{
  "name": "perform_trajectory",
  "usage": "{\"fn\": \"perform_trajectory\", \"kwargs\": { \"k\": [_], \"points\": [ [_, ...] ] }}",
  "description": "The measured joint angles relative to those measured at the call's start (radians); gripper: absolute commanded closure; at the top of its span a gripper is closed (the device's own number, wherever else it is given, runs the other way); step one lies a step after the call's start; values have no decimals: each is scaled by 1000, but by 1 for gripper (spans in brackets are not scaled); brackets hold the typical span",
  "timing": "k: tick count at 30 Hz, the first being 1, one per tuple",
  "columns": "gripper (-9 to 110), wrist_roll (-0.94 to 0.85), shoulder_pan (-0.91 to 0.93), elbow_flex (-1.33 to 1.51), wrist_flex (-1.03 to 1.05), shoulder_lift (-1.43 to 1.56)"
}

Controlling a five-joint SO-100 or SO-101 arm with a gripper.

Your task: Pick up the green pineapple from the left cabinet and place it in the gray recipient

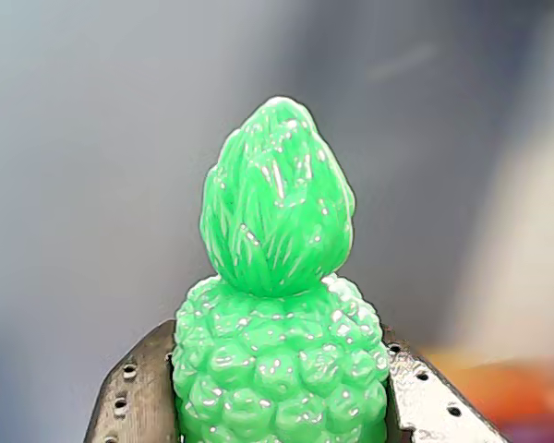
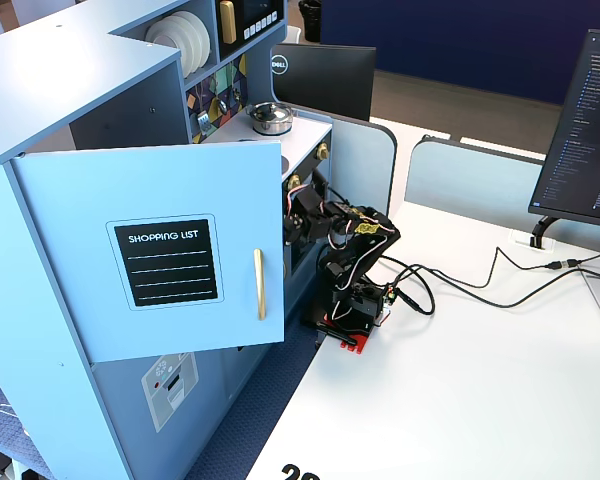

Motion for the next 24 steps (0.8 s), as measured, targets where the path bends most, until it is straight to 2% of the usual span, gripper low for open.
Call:
{"fn": "perform_trajectory", "kwargs": {
  "k": [7, 10, 14, 24],
  "points": [
    [102, 101, 383, -14, 51, 156],
    [102, 149, 577, -26, 57, 164],
    [102, 210, 747, -44, 57, 158],
    [102, 267, 939, -189, 117, -94]
  ]
}}
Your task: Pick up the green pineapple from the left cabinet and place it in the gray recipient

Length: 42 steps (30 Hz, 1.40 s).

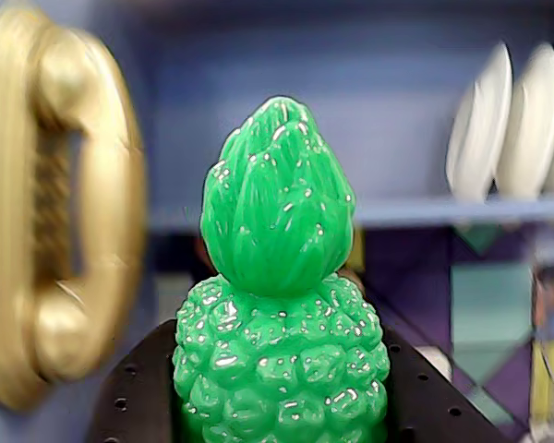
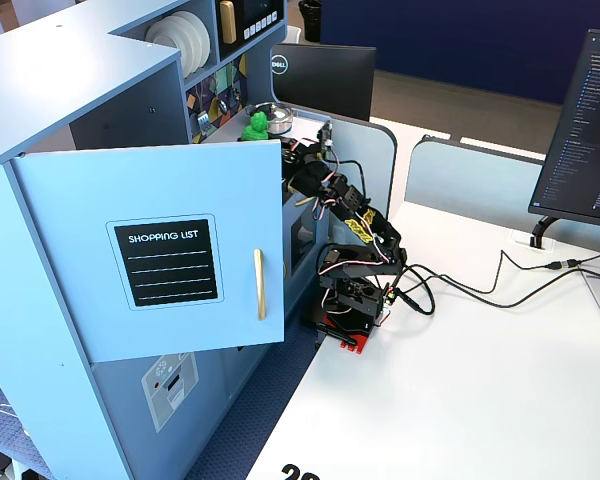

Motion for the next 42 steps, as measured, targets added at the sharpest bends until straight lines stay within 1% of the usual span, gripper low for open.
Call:
{"fn": "perform_trajectory", "kwargs": {
  "k": [7, 16, 26, 27, 31, 38, 40, 42],
  "points": [
    [102, -12, 40, -127, 83, -209],
    [102, -23, 98, -261, 121, -460],
    [102, -34, 133, -295, 130, -629],
    [100, -37, 133, -295, 130, -641],
    [83, -37, 130, -307, 150, -673],
    [63, -37, 130, -356, 173, -678],
    [59, -37, 130, -368, 183, -678],
    [59, -37, 130, -379, 198, -678]
  ]
}}
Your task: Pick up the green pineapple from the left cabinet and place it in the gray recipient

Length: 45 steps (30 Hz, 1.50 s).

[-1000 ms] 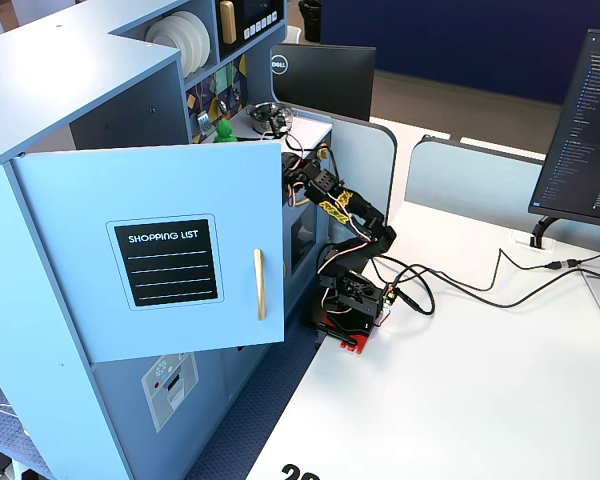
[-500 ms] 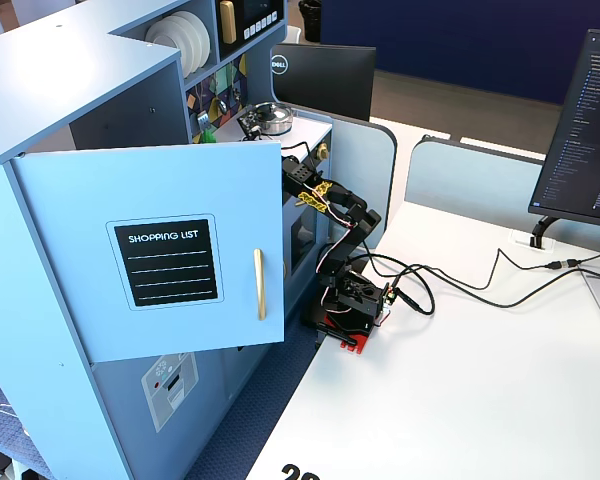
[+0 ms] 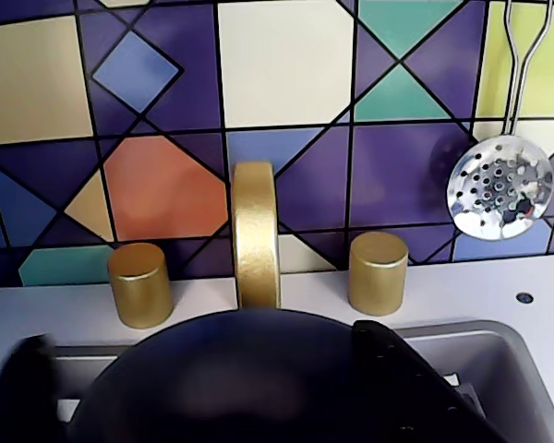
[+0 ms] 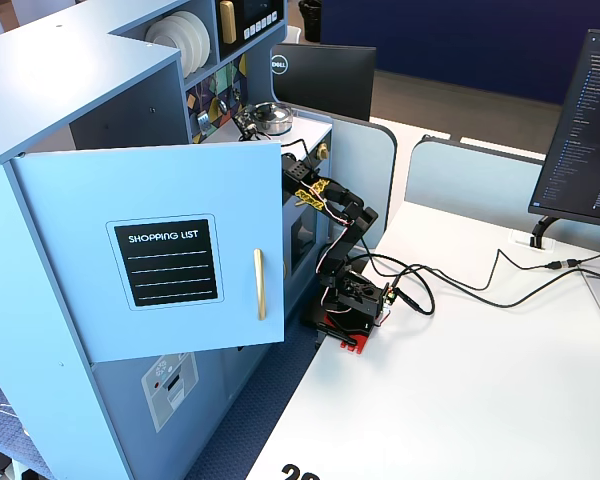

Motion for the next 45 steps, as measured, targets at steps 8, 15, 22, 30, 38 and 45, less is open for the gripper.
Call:
{"fn": "perform_trajectory", "kwargs": {
  "k": [8, 15, 22, 30, 38, 45],
  "points": [
    [64, -21, 0, -23, 167, 100],
    [71, -86, -21, -64, 660, 443],
    [87, -78, -6, 28, 1071, 775],
    [101, -138, 17, 437, 1210, 1006],
    [101, -66, -58, 936, 1101, 1104],
    [101, 43, -92, 1249, 980, 1137]
  ]
}}
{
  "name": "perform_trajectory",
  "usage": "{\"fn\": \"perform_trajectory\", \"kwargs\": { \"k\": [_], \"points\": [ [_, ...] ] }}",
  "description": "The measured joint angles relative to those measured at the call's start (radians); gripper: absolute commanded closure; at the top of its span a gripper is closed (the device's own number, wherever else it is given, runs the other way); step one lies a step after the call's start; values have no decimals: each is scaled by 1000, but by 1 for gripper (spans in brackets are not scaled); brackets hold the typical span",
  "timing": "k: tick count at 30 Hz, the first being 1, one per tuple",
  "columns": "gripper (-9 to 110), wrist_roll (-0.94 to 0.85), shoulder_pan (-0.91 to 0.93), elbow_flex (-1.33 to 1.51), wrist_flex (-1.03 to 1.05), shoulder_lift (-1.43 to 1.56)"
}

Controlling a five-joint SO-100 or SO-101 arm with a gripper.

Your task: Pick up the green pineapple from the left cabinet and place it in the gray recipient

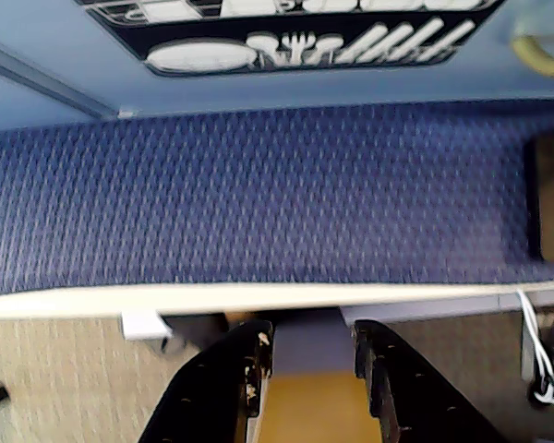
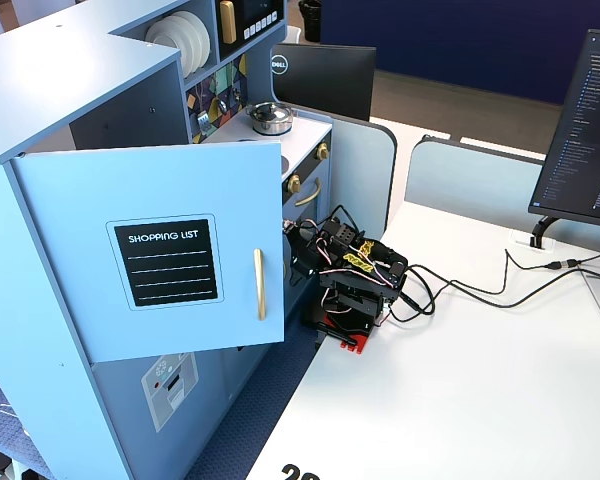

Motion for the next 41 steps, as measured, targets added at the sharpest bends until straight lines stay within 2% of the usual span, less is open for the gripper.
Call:
{"fn": "perform_trajectory", "kwargs": {
  "k": [5, 14, 41],
  "points": [
    [101, 2, 0, 86, -28, 3],
    [98, -5, -6, 91, -9, 14],
    [97, 21, 5, 91, -9, 14]
  ]
}}
